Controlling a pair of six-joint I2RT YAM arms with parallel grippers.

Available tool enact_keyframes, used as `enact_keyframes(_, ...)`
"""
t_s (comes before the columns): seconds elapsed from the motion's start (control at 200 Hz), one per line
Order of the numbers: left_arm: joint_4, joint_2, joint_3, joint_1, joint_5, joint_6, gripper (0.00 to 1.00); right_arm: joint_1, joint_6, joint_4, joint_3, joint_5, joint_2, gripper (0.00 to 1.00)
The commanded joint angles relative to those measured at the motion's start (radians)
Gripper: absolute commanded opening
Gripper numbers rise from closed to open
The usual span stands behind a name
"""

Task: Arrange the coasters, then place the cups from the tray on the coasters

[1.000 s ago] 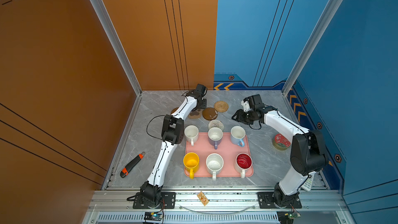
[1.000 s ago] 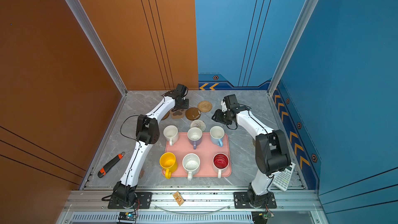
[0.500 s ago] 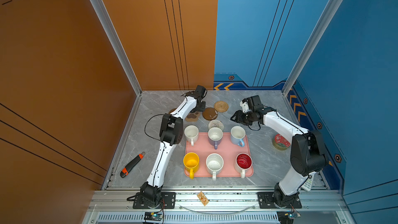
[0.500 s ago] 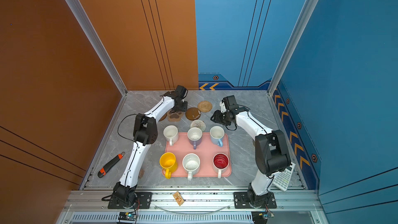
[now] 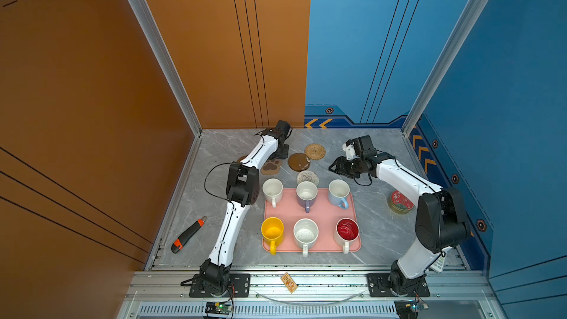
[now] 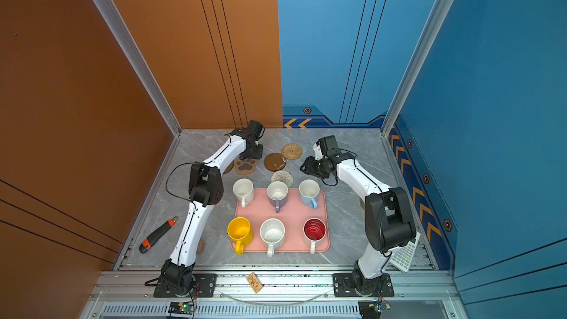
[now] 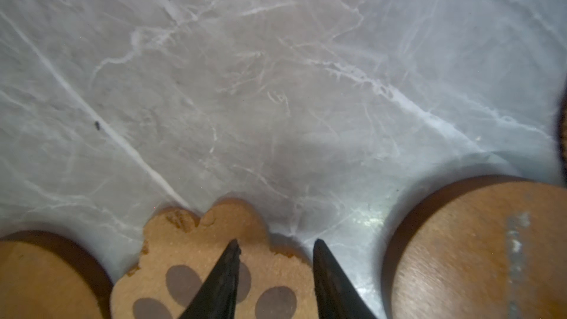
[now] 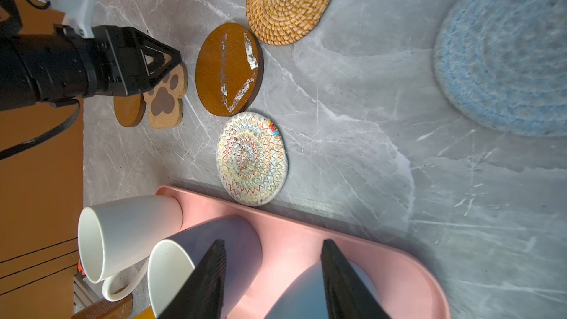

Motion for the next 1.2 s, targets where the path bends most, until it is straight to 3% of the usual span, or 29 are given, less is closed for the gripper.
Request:
enact_keyframes(0.0,-0.028,0.001,0.101,-0.023,-0.024,0.003,0.44,0.007,0.017,0.026,0.009,-0.022,-0.011,0.5)
enact_keyframes(0.29,-0.029,-0.067,0.123,-0.078,0.005,-0.011,0.45,0.008,-0.013,-0.01,0.192,-0.077,0.138,0.5)
enact_keyframes(0.686,-0.028,-0.081,0.026,-0.096,0.076,-0.039,0.44,0.021,-0.074,-0.212,0.618,-0.153,0.526,0.47)
enact_keyframes(1.197,0.009,0.096,0.204,-0.074,0.108,-0.06,0.43,0.024,-0.012,-0.215,0.803,-0.211,0.74,0.46)
